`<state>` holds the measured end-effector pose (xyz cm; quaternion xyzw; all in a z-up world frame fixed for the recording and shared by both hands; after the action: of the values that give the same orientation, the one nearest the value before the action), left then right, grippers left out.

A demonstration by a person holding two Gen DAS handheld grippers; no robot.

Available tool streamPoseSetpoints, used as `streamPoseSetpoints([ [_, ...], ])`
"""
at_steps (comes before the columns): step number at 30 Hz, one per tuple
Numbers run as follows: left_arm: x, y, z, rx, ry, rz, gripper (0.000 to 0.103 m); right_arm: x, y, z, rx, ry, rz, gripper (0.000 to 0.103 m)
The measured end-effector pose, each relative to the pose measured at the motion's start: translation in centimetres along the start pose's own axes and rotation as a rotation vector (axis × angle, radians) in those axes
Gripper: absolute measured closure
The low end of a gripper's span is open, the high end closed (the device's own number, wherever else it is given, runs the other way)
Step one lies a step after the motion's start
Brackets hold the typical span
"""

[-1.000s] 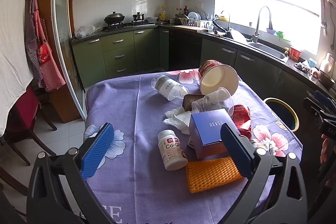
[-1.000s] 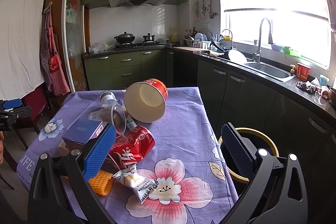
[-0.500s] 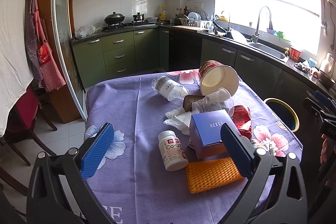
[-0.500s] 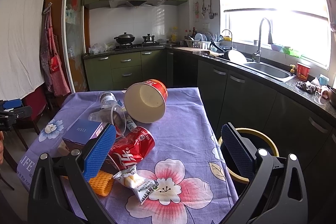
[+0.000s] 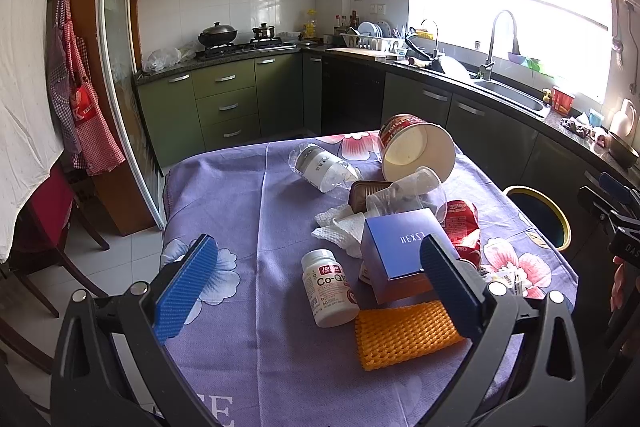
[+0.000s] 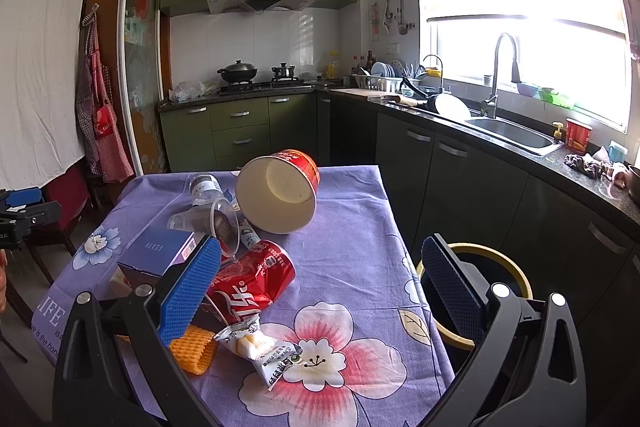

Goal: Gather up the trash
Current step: 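Grasp the red paper noodle cup with the right gripper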

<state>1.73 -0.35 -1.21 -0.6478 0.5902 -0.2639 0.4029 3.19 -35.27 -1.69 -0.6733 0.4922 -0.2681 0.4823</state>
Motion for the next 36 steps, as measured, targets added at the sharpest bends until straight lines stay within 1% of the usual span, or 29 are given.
streamPoseSetpoints([
  [3, -0.1, -0.2, 0.6, -0.008, 0.003, -0.001, 0.006, 0.2, -0.1, 0.4, -0.009, -0.005, 0.0, 0.004],
  [6, -0.4, -1.0, 2.1, -0.018, 0.001, -0.008, 0.006, 0.4, -0.5, 1.4, -0.026, -0.018, -0.003, 0.004],
  [11, -1.3, -3.4, 5.9, -0.02, -0.011, -0.044, 0.006, 0.6, -1.8, 4.7, -0.058, -0.048, -0.043, 0.004],
  [13, -1.6, -4.5, 8.0, -0.022, -0.015, -0.058, 0.006, 0.6, -2.6, 6.8, -0.075, -0.082, -0.058, 0.004],
  [15, -1.8, -5.6, 10.1, -0.024, -0.026, -0.066, 0.006, 0.8, -3.7, 9.3, -0.093, -0.093, -0.078, 0.004],
  [17, -1.9, -6.7, 12.4, -0.019, -0.036, -0.077, 0.006, 1.1, -4.4, 11.6, -0.108, -0.087, -0.098, 0.004],
  [20, -1.9, -8.1, 16.3, -0.014, -0.063, -0.094, 0.006, 1.9, -5.6, 16.3, -0.153, -0.076, -0.111, 0.005],
  [25, -1.6, -8.5, 21.3, -0.022, -0.108, -0.114, 0.006, 3.1, -6.2, 23.1, -0.209, -0.041, -0.129, 0.008],
  [27, -1.5, -7.9, 22.8, -0.038, -0.123, -0.118, 0.006, 3.6, -6.2, 26.0, -0.236, -0.023, -0.144, 0.01],
  [30, -1.2, -6.8, 23.9, -0.057, -0.141, -0.092, 0.006, 4.3, -5.9, 28.9, -0.269, -0.018, -0.152, 0.013],
  [33, -1.2, -6.2, 24.8, -0.086, -0.127, -0.087, 0.006, 4.9, -5.7, 31.8, -0.295, -0.013, -0.155, 0.019],
  [34, -1.2, -6.1, 25.0, -0.095, -0.119, -0.091, 0.006, 5.1, -5.6, 32.6, -0.3, -0.008, -0.157, 0.022],
  [35, -1.3, -6.0, 25.1, -0.099, -0.114, -0.092, 0.006, 5.1, -5.4, 33.0, -0.302, -0.002, -0.16, 0.029],
  [36, -1.2, -5.9, 25.2, -0.103, -0.11, -0.089, 0.006, 5.3, -5.4, 33.9, -0.304, 0.011, -0.165, 0.033],
])
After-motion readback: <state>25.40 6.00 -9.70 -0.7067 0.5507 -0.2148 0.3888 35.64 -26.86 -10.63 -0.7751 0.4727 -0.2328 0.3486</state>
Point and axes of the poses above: each gripper's, at about its wrist camera, not at the fingertips, and z roughly the way its jaws point, x to its right, y to its underside, the point moved 1 cm from there along z, roughly the way its jaws point, and after that the axes turned 13 degrees about -y, right-handed, at the moved point
